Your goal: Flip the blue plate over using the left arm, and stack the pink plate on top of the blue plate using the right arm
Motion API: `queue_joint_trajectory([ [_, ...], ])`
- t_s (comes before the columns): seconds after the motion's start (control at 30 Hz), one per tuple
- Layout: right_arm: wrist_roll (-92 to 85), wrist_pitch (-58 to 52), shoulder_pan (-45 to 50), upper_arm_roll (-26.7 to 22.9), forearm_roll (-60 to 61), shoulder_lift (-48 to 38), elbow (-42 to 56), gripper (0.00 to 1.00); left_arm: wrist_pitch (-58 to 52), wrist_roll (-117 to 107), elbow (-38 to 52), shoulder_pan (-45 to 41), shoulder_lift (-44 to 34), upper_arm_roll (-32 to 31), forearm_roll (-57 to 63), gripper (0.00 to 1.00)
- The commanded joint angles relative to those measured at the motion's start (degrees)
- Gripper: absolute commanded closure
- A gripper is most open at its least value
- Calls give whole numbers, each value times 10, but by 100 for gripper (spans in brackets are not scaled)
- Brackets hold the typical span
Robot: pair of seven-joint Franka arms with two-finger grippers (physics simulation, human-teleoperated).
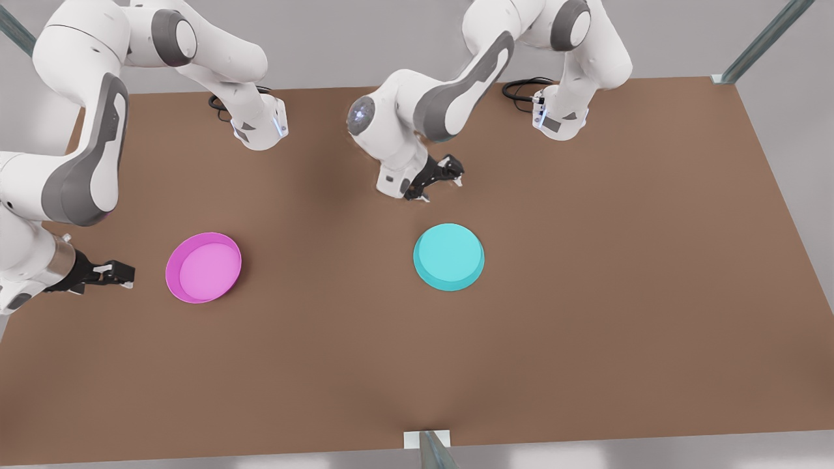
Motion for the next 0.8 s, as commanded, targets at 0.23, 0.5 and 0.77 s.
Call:
queue_joint_trajectory([
  [0.23, -6, 33, 1, 8, 38, 0, 5, 0, 134, 262, -228, 532, -289, -328, -34, 0],
  [0.5, 7, 22, -38, 25, 130, -37, -117, 0, 99, 310, -222, 592, -288, -337, -92, 0],
  [0.77, -22, 261, -219, 154, 150, -154, -438, 0, 74, 307, -220, 579, -283, -337, -84, 0],
])
